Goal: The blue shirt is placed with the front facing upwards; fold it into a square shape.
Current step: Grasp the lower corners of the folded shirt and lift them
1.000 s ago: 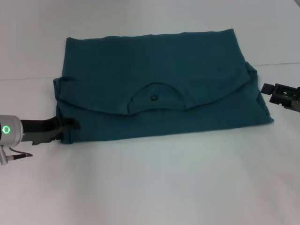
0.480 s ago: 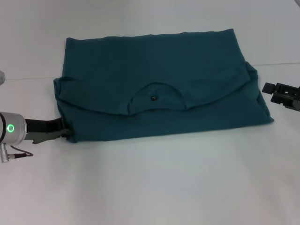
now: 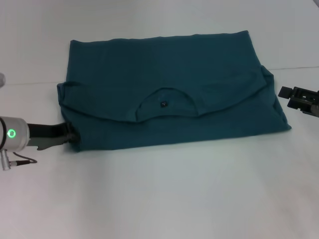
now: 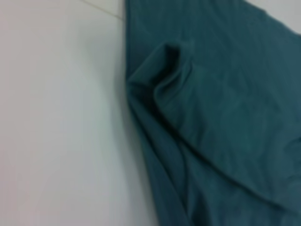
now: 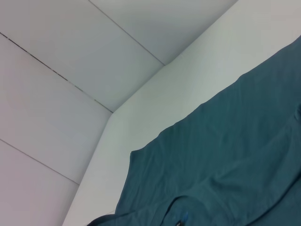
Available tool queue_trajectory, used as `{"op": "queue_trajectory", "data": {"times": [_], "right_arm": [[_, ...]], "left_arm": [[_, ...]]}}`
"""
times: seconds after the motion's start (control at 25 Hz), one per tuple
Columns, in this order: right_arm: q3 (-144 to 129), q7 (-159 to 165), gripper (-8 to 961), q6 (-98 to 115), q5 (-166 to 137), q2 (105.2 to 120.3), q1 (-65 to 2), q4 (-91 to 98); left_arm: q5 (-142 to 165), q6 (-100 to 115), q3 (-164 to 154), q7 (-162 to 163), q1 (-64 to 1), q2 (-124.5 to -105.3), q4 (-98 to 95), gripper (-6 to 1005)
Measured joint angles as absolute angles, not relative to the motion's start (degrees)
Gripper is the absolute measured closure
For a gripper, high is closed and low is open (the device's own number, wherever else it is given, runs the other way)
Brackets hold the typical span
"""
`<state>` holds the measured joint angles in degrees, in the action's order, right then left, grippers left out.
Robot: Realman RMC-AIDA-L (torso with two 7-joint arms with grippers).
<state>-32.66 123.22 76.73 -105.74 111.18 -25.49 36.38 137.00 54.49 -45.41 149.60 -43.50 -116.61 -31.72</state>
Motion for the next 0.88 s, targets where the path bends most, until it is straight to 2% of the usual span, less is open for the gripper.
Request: {"op": "queue_trajectory", "data": {"times": [0.24,0.6,0.88], "right_arm": [[-32.7,123.2,237,76.6,-105.7,111.18,-25.5,36.4],[-32.7,123.2,237,76.5,-105.8,111.18,-25.7,36.4],[-32.7,123.2,238,76.4,-106.0,111.18,-25.7,36.4]], "left_arm": [[131.6,58.3,-42.1,146.7,-41.5,-115.77,-33.5,926],[131.6,58.9,-40.6,151.5,-39.5,-115.61,-34.5,953],[130.9,60.6,-37.9,155.5,-38.6,-115.49,-34.6,749]]}}
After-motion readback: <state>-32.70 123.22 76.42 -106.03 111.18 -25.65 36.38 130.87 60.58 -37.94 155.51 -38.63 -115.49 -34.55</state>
